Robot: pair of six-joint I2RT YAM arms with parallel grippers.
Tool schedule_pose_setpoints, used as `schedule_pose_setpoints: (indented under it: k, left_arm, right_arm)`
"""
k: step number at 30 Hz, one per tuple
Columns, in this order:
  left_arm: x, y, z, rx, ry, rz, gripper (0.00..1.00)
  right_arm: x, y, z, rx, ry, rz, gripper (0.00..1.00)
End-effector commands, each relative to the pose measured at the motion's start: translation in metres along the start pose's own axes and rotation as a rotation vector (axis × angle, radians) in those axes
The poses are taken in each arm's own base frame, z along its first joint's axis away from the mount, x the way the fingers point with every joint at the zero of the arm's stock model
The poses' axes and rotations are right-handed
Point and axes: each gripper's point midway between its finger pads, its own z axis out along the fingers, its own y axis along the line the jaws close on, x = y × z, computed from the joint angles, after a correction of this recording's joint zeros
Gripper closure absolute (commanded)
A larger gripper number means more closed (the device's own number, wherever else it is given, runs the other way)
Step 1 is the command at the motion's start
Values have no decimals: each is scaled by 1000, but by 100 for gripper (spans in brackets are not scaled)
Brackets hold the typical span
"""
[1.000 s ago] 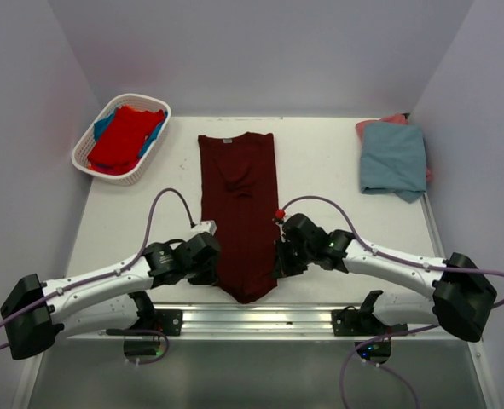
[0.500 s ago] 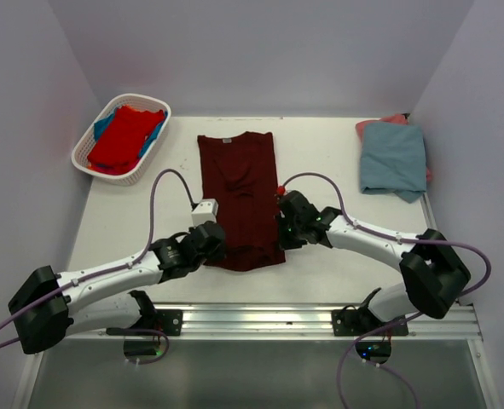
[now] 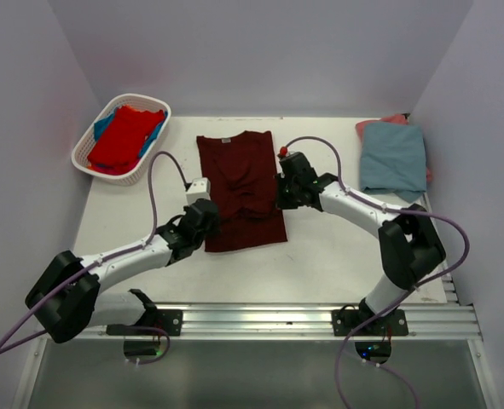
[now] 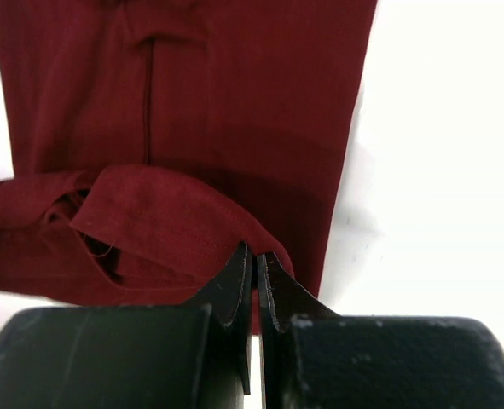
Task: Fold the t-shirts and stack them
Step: Fold the folded rectangular tshirt in 1/3 of the way
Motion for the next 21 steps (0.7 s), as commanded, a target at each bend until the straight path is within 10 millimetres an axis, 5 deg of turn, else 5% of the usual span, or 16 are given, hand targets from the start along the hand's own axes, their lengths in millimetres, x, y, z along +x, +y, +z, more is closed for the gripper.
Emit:
schedule_pose_setpoints:
  k: [1,18,19,21]
  left_arm:
    - [-46,-14,12,19,-121,-19,100]
    - [-73,-13,75,21,-111,-12,100]
    - [-75,-14,79,27,-110,-15,98]
    - [-80,-5,88,-4,-106,-28,69]
  right_arm:
    - [-33,0,14,-9,-54,-8,100]
    - [-84,-15,45,-35,-74,52,100]
    - [-91,-16,46,-26,-89,54,85]
    - [-90,-23,56,4,-71,65,57]
